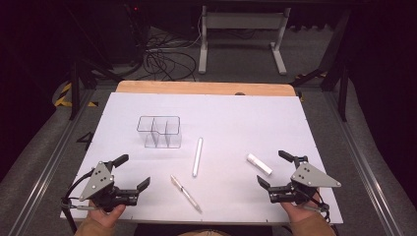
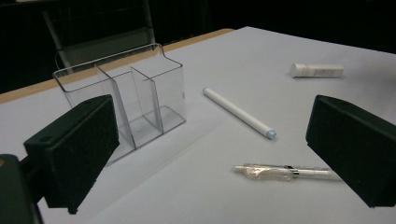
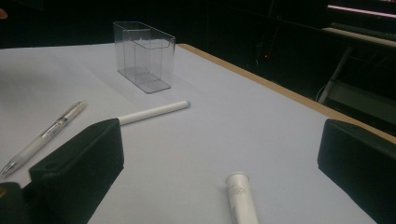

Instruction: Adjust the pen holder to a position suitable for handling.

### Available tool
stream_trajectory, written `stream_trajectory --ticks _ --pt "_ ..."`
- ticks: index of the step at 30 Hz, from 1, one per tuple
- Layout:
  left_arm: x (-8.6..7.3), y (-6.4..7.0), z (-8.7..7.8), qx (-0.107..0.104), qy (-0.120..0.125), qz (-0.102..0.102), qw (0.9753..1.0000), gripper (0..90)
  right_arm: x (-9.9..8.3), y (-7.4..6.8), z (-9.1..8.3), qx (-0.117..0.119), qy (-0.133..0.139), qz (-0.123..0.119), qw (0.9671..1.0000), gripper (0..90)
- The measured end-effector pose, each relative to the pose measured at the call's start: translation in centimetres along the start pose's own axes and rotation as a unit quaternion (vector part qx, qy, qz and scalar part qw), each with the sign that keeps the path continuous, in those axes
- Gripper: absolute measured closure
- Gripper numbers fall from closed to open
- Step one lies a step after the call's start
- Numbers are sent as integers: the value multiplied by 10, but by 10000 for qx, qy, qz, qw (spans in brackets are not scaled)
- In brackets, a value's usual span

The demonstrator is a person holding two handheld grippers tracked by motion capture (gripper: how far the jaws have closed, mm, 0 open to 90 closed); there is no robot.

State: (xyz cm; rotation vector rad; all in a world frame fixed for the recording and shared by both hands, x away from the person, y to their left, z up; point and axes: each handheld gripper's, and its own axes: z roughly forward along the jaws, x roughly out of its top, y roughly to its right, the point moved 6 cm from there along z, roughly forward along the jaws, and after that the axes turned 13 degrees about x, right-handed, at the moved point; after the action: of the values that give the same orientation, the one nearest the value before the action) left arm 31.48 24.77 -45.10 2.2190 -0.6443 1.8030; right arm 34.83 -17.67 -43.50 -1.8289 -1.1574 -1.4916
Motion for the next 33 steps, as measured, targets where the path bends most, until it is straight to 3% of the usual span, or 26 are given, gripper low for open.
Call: stream_trajectory --ticks 33 --pt "0 0 0 75 -23 25 10000 51 4 -5 2 64 -117 33 9999 31"
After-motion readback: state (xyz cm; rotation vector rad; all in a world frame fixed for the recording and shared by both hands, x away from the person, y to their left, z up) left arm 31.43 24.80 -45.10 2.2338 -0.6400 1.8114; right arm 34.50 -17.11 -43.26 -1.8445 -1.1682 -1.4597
